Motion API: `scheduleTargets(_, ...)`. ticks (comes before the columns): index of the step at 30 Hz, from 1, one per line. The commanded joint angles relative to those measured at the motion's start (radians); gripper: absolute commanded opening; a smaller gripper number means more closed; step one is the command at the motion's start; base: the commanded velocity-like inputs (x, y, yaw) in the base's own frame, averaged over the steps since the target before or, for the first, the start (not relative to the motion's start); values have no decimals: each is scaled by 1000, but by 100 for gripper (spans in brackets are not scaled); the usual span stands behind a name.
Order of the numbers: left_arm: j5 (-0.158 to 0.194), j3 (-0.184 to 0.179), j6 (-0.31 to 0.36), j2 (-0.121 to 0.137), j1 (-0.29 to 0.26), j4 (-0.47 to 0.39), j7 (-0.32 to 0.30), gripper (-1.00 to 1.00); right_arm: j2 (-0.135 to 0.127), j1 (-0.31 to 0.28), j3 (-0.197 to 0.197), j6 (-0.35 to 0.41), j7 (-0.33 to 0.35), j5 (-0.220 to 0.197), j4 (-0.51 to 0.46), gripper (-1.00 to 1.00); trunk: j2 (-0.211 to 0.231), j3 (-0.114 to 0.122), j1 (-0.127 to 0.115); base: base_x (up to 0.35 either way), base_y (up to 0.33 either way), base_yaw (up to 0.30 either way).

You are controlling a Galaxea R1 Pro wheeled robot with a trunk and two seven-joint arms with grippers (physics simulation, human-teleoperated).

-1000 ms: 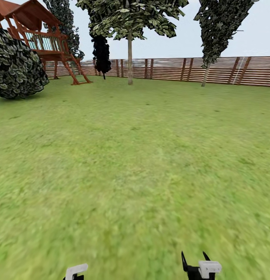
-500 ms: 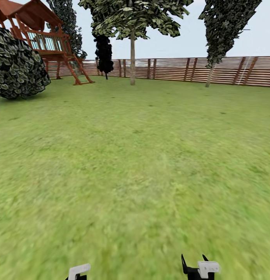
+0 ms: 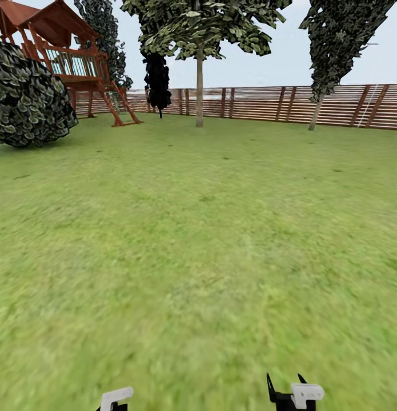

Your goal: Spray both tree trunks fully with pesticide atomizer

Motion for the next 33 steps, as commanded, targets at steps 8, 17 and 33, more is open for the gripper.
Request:
scheduleTargets(8, 0, 0, 0, 1, 0, 1, 1, -100, 0, 0, 0, 0, 0, 0, 1, 100, 0, 10, 0, 338, 0, 0)
scheduleTargets(17, 0, 0, 0, 0, 0, 0, 1, -100, 0, 0, 2, 0, 1, 0, 1, 100, 0, 10, 0, 338, 0, 0)
scheduleTargets(33, 0, 0, 0, 0, 0, 1, 1, -100, 0, 0, 2, 0, 2, 2, 3, 100, 0, 10, 0, 338, 0, 0)
